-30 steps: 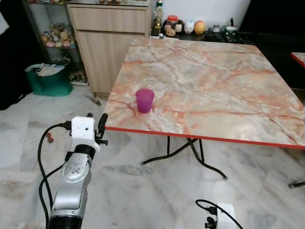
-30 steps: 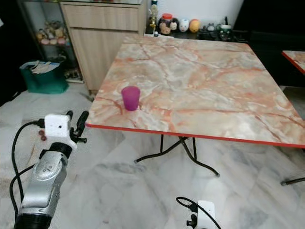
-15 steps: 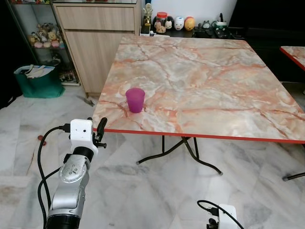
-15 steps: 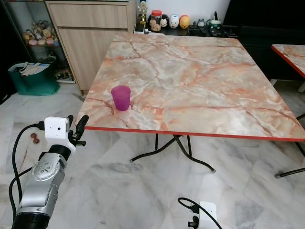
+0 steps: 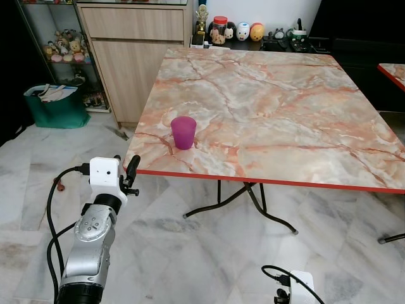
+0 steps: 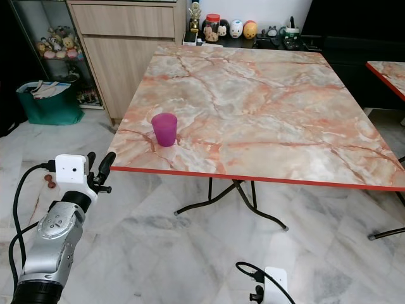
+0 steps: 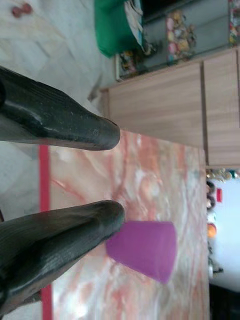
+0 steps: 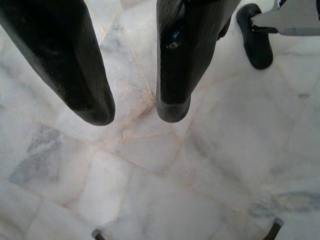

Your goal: Setting the table

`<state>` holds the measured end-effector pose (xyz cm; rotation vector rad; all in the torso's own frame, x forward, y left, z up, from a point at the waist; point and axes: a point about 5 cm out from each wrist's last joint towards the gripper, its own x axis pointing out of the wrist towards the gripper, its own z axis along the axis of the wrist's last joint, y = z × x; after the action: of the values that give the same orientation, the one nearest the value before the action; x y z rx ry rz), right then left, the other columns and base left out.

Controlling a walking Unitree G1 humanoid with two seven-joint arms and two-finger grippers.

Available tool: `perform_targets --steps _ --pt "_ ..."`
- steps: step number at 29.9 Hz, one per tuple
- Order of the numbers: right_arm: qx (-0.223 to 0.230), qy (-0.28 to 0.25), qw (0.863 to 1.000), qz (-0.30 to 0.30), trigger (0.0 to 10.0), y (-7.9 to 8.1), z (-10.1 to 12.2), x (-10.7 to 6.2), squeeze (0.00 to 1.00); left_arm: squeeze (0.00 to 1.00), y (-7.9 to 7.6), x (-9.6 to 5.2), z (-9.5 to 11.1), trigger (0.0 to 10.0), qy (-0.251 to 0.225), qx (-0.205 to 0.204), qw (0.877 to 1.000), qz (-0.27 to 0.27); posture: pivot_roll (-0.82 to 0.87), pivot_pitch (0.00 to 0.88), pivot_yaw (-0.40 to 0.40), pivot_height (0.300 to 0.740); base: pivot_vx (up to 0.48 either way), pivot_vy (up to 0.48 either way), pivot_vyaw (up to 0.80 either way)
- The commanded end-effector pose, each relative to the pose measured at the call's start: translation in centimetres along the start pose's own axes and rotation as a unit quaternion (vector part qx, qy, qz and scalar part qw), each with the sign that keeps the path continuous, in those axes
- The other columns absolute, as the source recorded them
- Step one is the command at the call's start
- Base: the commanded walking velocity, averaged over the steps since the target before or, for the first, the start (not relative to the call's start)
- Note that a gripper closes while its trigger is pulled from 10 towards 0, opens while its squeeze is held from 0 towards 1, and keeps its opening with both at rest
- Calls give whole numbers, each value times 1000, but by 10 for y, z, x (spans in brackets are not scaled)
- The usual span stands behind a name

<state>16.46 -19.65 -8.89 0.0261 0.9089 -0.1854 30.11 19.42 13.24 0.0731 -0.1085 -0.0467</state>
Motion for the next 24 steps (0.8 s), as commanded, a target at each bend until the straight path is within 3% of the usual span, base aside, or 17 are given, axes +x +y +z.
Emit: perform_targets --steps 1,24 --pt "0 6 1000 -3 10000 -3 -2 0 0 0 -1 4 4 10000 -8 0 1000 -7 150 0 -42 740 247 0 -613" --pt "-8 1 1000 -4 10000 -4 1 0 0 0 -1 6 9 10000 -16 4 1000 -1 155 0 -45 740 246 0 -27"
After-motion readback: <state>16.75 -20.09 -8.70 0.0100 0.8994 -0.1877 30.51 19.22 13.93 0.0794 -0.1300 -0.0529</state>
